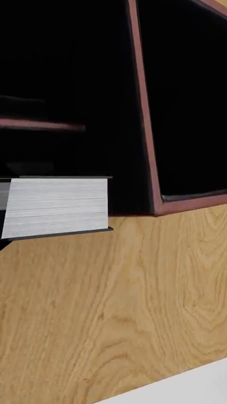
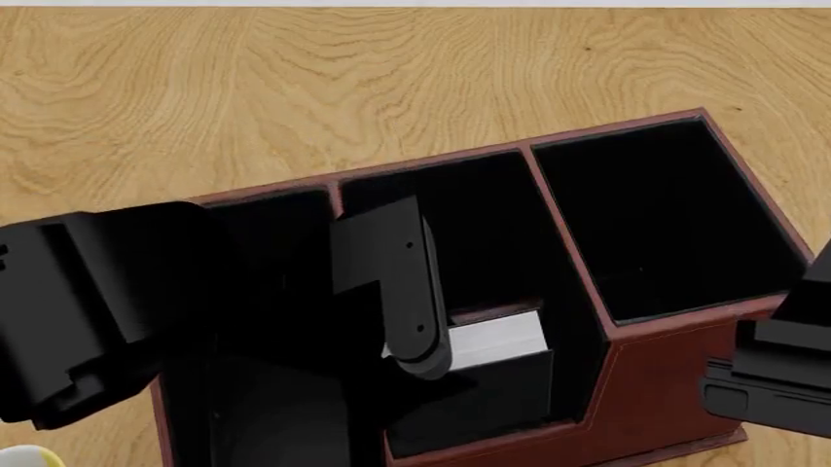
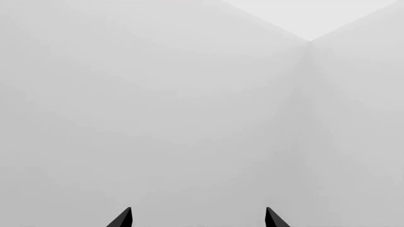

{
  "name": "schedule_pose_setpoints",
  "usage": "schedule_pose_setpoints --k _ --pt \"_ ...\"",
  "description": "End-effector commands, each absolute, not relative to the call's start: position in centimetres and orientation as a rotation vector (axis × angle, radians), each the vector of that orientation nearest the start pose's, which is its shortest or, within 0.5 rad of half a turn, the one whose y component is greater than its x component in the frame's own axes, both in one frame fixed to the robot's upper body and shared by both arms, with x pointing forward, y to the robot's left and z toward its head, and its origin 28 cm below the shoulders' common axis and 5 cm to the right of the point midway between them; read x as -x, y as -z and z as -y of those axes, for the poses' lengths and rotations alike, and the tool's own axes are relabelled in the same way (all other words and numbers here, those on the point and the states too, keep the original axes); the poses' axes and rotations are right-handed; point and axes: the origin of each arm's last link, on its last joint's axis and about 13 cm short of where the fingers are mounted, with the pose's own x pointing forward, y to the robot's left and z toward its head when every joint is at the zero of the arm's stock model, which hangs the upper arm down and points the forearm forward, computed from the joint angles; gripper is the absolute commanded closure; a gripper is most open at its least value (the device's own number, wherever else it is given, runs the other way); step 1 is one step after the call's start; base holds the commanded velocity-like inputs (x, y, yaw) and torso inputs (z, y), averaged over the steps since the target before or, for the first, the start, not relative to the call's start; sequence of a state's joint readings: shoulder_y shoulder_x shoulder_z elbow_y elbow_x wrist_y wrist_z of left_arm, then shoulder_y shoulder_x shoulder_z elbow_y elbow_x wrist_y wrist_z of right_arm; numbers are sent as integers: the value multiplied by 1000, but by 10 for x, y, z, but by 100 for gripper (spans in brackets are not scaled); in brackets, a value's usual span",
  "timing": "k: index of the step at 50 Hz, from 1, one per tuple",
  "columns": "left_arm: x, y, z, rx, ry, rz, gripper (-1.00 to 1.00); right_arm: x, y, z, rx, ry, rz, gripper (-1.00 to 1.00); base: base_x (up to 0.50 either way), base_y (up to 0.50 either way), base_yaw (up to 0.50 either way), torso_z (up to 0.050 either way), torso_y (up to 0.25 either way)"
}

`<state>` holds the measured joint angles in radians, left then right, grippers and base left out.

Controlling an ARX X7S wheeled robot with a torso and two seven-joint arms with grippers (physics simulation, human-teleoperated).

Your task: Pick up the book and place it in the back compartment of the caddy.

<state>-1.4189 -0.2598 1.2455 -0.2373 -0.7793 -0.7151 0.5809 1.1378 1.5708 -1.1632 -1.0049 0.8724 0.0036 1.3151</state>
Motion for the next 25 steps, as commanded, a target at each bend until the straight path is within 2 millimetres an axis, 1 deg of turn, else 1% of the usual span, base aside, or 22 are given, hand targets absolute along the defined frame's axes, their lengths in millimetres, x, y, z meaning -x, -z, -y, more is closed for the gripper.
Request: schedule_pose_setpoints --k 1,6,7,9,12,25 --pt "-360 -241 -126 -614 1259 -342 100 -137 -258 165 287 297 614 -100 0 0 0 0 0" --pt "-360 -242 -127 -614 1253 -339 100 -137 -258 165 289 294 612 -100 0 0 0 0 2" --pt "-362 -243 -127 -624 1230 -336 -100 -137 -258 165 288 293 612 -100 0 0 0 0 0" --pt "-365 -244 -126 -609 1203 -325 -100 -137 -258 165 289 293 610 -100 0 0 0 0 0" --pt "-363 -245 -127 -611 1223 -330 -100 -137 -258 165 289 294 611 -100 0 0 0 0 0" --pt "-364 -244 -126 -617 1210 -325 -100 -136 -259 164 290 296 613 -100 0 0 0 0 0"
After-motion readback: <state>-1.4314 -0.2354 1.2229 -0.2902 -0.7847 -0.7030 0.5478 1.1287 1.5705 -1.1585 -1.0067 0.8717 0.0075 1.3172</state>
